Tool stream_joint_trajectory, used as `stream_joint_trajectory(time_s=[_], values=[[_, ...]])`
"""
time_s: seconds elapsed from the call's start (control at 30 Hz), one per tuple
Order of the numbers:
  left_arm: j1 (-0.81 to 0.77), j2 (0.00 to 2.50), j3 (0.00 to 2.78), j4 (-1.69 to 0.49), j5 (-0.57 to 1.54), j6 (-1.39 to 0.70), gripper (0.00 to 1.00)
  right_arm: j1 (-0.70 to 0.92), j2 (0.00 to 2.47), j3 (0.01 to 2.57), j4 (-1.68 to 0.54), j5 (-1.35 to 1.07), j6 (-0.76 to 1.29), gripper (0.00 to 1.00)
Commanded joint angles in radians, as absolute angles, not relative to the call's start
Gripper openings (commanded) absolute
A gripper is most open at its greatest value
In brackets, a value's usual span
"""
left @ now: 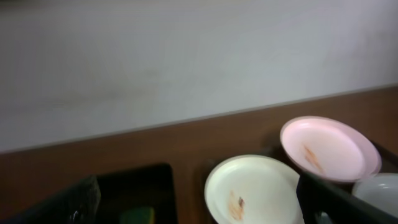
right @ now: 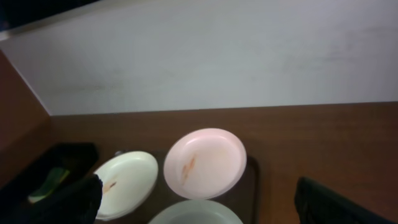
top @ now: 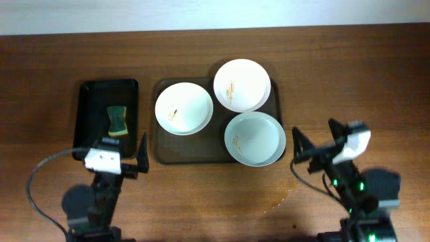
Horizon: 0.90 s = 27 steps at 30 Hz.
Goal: Clean dirty plates on tray and stack at the side
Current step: 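Move the right gripper to grip the rim of the left white plate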
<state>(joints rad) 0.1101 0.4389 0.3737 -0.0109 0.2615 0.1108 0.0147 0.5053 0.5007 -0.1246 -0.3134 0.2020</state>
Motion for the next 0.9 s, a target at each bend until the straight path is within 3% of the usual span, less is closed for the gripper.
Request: stream_joint_trajectory(time_s=[0.0, 0.17, 0.3, 0.4, 0.5, 0.6, 0.63, 0.67, 0.7, 0.8, 0.87], values=[[0.105, 0.646, 0.565, -0.098, 0.349, 0.103, 0.99, 0.020, 0.733, 0.677, -0.216, -0.409, 0.198, 0.98], [0.105, 0.995, 0.890, -0.378, 0.353, 0.116, 0.99, 0.075, 1.097, 0.991, -0.456, -0.427, 0.198, 0.98], [0.105, 1.406, 1.333, -0.823, 0.356, 0.205, 0.99, 0.233, 1.414, 1.299, -0.532, -0.426, 0.200, 0.98], [0.105, 1.631, 1.571, -1.024, 0.356, 0.203, 0.99, 0.333, 1.663, 1.565, -0.674, -0.408, 0.254, 0.98], [0.105, 1.684, 1.588, -1.032, 0.306, 0.204, 0.99, 0.397, 1.837, 1.710, -0.726, -0.412, 0.271, 0.98], [0.105, 1.692, 1.588, -1.012, 0.299, 0.204, 0.99, 0.451, 1.988, 1.709, -0.538, -0.415, 0.402, 0.99], [0.105, 1.693, 1.588, -1.013, 0.272, 0.203, 0.99, 0.464, 2.028, 1.709, -0.534, -0.413, 0.402, 0.96], [0.105, 1.693, 1.588, -1.018, 0.235, 0.202, 0.99, 0.479, 2.068, 1.709, -0.534, -0.403, 0.404, 0.84], [0.107, 1.694, 1.588, -1.022, 0.046, 0.081, 0.99, 0.505, 2.127, 1.709, -0.551, -0.313, 0.472, 0.79], [0.111, 1.694, 1.587, -1.012, -0.164, -0.084, 0.99, 0.556, 2.186, 1.709, -0.588, -0.110, 0.569, 0.74], [0.115, 1.694, 1.587, -0.995, -0.179, -0.094, 0.99, 0.572, 2.193, 1.709, -0.609, -0.001, 0.596, 0.71]])
